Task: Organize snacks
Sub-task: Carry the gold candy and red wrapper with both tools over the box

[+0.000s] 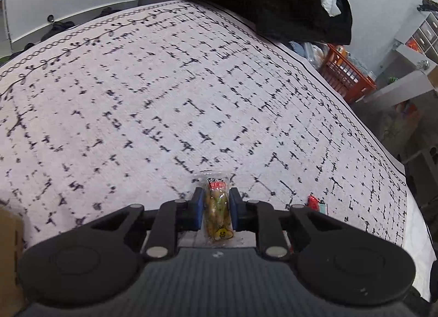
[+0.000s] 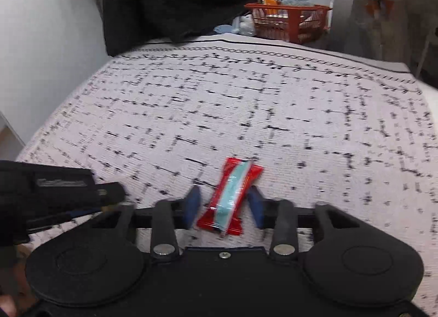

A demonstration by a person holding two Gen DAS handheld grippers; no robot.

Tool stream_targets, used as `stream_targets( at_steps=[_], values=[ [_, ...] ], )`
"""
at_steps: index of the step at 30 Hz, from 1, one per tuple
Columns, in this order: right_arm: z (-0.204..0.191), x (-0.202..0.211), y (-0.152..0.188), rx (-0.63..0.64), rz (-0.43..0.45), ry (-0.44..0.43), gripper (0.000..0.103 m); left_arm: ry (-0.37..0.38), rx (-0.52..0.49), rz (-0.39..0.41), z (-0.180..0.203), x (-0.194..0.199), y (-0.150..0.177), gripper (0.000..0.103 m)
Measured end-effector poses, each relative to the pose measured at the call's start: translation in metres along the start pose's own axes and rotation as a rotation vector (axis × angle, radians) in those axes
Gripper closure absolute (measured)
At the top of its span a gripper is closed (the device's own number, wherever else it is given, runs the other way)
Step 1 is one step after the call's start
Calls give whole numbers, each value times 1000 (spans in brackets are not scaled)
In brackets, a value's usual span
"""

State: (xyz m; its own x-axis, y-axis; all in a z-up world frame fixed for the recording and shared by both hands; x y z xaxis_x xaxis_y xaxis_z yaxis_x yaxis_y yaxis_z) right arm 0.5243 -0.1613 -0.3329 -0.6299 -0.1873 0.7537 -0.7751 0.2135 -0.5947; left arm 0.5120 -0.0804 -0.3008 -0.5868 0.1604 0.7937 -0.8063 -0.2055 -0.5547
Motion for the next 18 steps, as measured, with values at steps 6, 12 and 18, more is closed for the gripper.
stream_targets(
  at_steps=[6, 12, 18],
  values=[
    [6, 9, 1, -35, -17, -13, 82, -15, 12, 22, -6, 22, 6, 84],
    [-14, 29, 2, -49, -14, -123, 82, -33, 41, 68, -16, 60, 10, 84],
    [-54, 49, 10, 9, -21, -209, 82, -67, 52, 124, -30, 108, 12, 84]
  ],
)
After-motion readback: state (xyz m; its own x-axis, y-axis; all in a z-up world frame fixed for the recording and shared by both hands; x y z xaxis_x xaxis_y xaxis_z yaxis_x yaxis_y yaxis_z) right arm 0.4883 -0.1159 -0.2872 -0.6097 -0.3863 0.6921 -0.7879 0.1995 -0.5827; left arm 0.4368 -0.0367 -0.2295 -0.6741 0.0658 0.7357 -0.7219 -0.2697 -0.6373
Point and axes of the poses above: each gripper's, at about its wrist camera, not at the fingertips, and x roughly against the way its jaws point, z to its right, y to its underside, the point moved 9 cm from there along -x, roughly the way its jaws point, and after that the axes turned 11 degrees about -x, right-handed, at the moved point
